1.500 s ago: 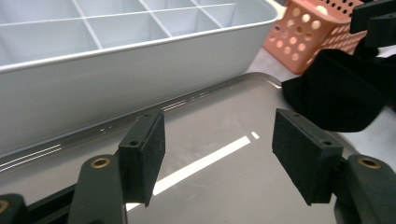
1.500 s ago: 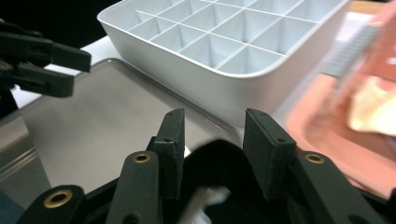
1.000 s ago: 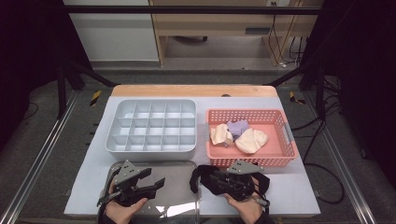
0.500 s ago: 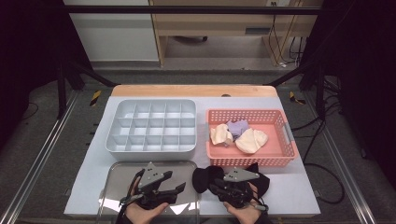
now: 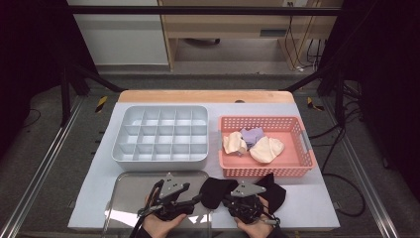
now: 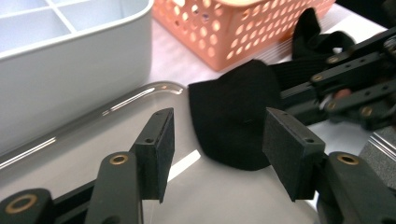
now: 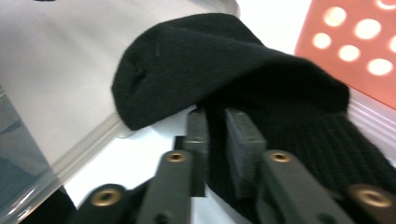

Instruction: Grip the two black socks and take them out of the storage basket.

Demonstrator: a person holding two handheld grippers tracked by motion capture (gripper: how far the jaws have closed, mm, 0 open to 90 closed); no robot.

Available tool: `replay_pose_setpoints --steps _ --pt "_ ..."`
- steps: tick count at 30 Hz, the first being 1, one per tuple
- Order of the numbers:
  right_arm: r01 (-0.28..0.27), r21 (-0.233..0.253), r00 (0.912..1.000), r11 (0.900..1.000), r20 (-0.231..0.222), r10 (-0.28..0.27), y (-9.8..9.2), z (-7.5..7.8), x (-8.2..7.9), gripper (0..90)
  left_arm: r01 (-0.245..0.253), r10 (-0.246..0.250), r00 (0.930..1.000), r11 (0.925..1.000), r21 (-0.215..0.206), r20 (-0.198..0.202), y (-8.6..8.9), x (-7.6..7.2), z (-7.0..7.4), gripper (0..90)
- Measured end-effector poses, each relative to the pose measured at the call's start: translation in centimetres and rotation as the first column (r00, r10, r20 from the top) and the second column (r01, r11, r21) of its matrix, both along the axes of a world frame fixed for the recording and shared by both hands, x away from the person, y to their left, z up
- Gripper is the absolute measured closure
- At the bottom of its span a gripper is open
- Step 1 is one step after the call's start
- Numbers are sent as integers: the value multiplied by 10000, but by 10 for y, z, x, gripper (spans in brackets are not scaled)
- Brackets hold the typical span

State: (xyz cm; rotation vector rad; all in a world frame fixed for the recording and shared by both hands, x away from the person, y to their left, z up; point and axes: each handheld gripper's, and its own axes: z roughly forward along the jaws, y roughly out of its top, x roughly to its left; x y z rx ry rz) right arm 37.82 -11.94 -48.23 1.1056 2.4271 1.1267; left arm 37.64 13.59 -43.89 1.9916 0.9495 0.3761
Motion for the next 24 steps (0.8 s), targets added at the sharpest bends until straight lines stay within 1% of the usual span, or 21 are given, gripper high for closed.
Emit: replay_pose_setpoints --steps 1,2,3,5,8,10,12,13,15,16,17,18,19,20,21,24 --pt "93 7 9999 10000 -114 -93 -1 0 1 865 -19 19 10000 10000 32 -7 2 0 0 443" --pt "73 80 9998 9999 -167 -71 -2 0 1 875 -81 81 10000 10000 16 23 4 1 -1 445" --pt "73 86 9996 9999 -276 -71 -2 1 2 882 -122 122 9999 9999 8 19 6 1 -1 445" --pt "4 51 9994 10000 -354 -2 -3 2 2 891 -253 253 9997 9996 -83 20 11 2 -1 446" --pt "-139 68 9989 9999 -440 142 -8 7 0 893 -413 413 9991 9991 -92 10 18 3 -2 446" --pt "-345 310 9981 9989 -499 360 -15 11 -1 893 -551 550 9985 9984 -119 -49 24 4 -3 446" --pt "-479 444 9974 9979 -513 502 -24 13 -4 892 -627 626 9980 9980 -97 -56 28 5 -4 446" --pt "-447 460 9976 9979 -515 470 -27 14 -5 892 -699 697 9975 9974 -171 -94 30 5 -4 446" --pt "-398 486 9971 9980 -626 428 -35 14 -8 889 -807 806 9967 9966 -175 -79 36 4 -4 446" --pt "-300 369 9976 9989 -613 322 -38 13 -10 888 -843 841 9964 9962 -208 -111 38 4 -5 445" --pt "-246 262 9971 9994 -720 265 -41 12 -10 885 -896 893 9959 9957 -231 -131 41 3 -5 444" --pt "-202 202 9966 9996 -798 218 -42 10 -11 879 -949 945 9954 9952 -234 -164 44 3 -6 443" --pt "-121 242 9966 9996 -812 141 -43 8 -11 872 -951 949 9954 9954 -155 -113 47 3 -7 442" --pt "-128 284 9969 9995 -770 150 -43 8 -11 859 -1015 1011 9947 9947 -181 -185 50 2 -8 441" --pt "-77 376 9980 9993 -617 100 -42 9 -12 828 -1036 1032 9944 9944 -210 -209 52 2 -9 440" --pt "-74 741 9999 9972 -107 82 -40 14 -13 776 -1170 1166 9930 9928 -264 -175 60 1 -9 438"
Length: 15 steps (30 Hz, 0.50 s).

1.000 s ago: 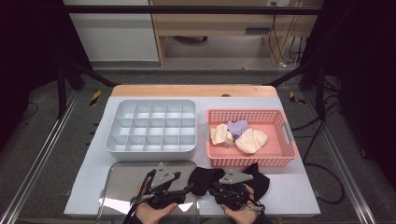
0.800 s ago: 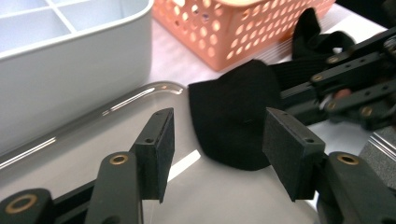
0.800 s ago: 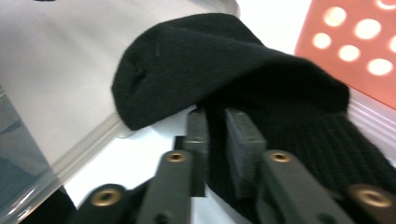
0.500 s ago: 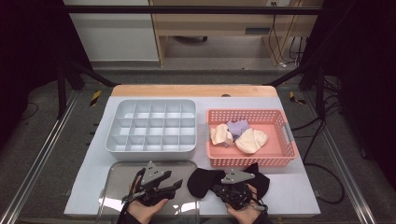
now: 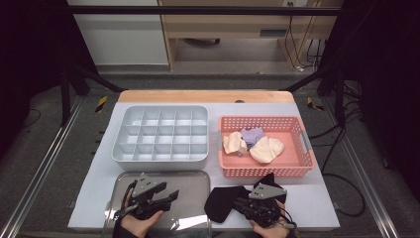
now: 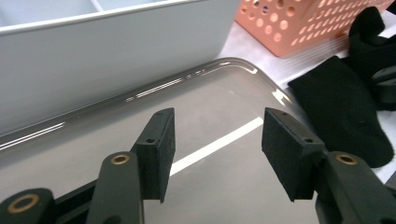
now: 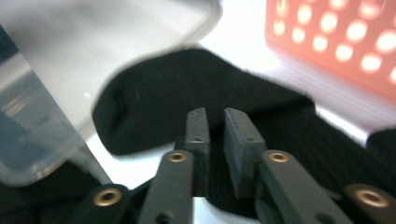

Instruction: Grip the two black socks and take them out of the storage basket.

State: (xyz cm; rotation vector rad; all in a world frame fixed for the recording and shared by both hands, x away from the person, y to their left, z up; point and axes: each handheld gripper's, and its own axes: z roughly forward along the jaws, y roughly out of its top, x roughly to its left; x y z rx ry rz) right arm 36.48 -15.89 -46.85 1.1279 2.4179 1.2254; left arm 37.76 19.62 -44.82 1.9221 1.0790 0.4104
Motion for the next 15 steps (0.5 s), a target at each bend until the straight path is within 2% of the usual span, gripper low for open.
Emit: replay_pose_setpoints --steps 3,4,6,8,11,13,15 --pt "-6 560 9994 9984 351 -14 5 3 -3 737 -157 157 9999 9999 -41 42 8 -1 0 437" --pt "-133 764 9992 9970 373 104 8 3 -4 725 -213 213 9997 9998 -31 99 10 -2 0 437" --pt "-474 870 9982 9951 405 440 16 2 -6 693 -307 308 9994 9995 -20 138 15 -4 0 436" --pt "-764 713 9966 9945 364 739 26 -2 -7 659 -384 384 9991 9993 -13 152 20 -4 0 436" --pt "-988 194 9951 9949 82 986 38 -12 -5 656 -500 501 9986 9987 -35 165 26 -5 0 435" --pt "-1029 -91 9947 9946 -36 1029 43 -17 -5 687 -605 606 9980 9981 -81 173 31 -5 0 436" --pt "-942 -386 9953 9948 196 950 44 -17 -6 754 -673 674 9976 9977 -91 183 33 -5 -1 436"
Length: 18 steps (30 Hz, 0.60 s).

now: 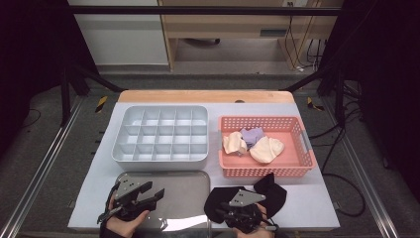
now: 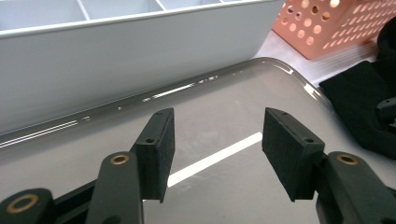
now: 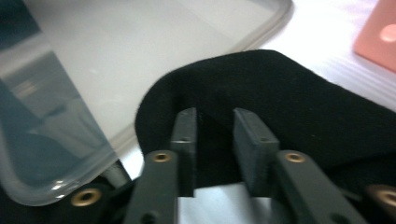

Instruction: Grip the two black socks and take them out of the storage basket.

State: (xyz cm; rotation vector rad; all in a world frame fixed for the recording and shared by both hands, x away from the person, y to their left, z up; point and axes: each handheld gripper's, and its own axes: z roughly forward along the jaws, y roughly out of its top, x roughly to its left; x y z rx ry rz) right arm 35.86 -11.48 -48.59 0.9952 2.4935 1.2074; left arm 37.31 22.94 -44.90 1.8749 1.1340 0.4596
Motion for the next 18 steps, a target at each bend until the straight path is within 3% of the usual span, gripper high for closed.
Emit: replay_pose_setpoints --steps 2,4,8,13,18 --pt "125 -254 9998 9996 177 -120 1 0 -1 830 -57 57 10000 10000 -11 -20 2 1 -1 436" --pt "226 -310 9997 9993 8 -226 1 2 0 896 -93 93 9999 10000 2 -50 2 1 -2 436" --pt "309 -169 9991 9994 -280 -314 -1 5 2 900 -39 39 10000 10000 39 -68 2 1 -2 436" --pt "372 635 9991 9973 155 -382 -9 19 0 900 -22 23 10000 10000 86 -82 2 2 -3 436" --pt "364 1055 9985 9938 364 -405 -5 30 7 900 1 -1 9999 10000 57 -113 2 2 -4 433"
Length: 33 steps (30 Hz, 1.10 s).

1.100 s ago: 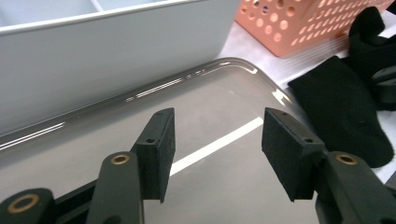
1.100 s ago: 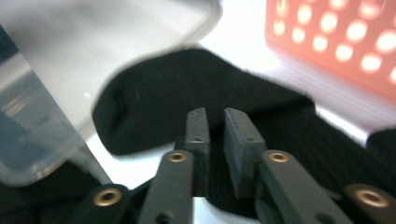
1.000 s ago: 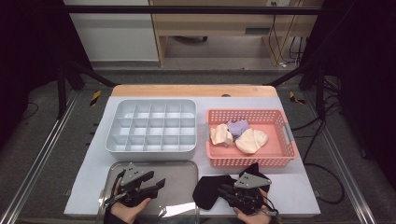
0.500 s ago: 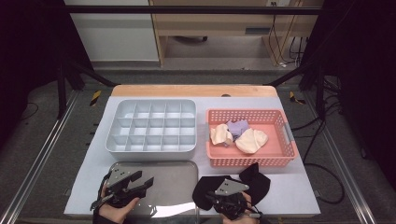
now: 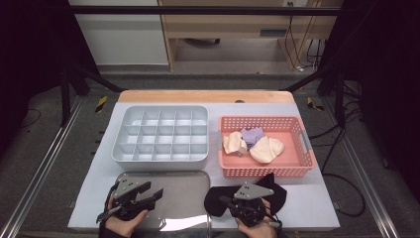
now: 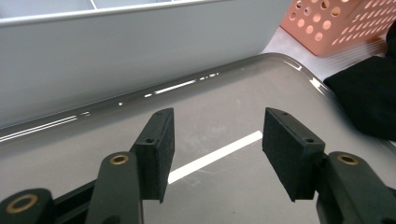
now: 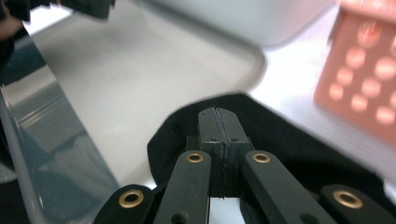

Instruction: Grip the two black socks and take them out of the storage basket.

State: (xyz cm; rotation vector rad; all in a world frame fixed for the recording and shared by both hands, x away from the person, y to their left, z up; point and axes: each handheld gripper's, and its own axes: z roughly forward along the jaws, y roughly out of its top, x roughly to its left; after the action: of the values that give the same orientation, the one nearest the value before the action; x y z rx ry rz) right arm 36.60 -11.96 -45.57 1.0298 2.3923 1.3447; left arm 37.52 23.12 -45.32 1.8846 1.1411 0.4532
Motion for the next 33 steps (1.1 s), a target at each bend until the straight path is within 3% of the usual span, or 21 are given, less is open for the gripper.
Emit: replay_pose_setpoints --steps 3,7,9,18,21,26,29,33 --pt "-49 56 9998 10000 187 48 6 9 10 900 20 -20 10000 10000 19 -22 0 0 0 432" --pt "93 103 10000 9999 5 -93 20 12 32 900 102 -102 9999 9999 25 -61 -1 0 -1 430" --pt "467 -70 9988 9989 -150 -468 27 10 42 900 147 -146 9999 9999 76 -19 -2 0 -1 430" --pt "1600 -976 9869 9823 -26 -1610 49 -8 74 871 258 -257 9996 9997 34 -88 -4 0 -3 428" --pt "1735 -975 9848 9800 240 -1719 47 -6 72 804 276 -276 9996 9996 55 -82 -3 1 -3 428" --pt "1344 8 9880 9909 767 -1341 28 16 53 725 275 -274 9995 9996 75 -126 -3 1 -3 427" --pt "1085 7 9927 9941 527 -1084 20 17 41 740 277 -277 9995 9996 52 -118 -3 1 -3 427" --pt "1008 -417 9948 9940 -89 -1013 16 0 30 732 279 -279 9996 9996 32 -95 -3 1 -4 428"
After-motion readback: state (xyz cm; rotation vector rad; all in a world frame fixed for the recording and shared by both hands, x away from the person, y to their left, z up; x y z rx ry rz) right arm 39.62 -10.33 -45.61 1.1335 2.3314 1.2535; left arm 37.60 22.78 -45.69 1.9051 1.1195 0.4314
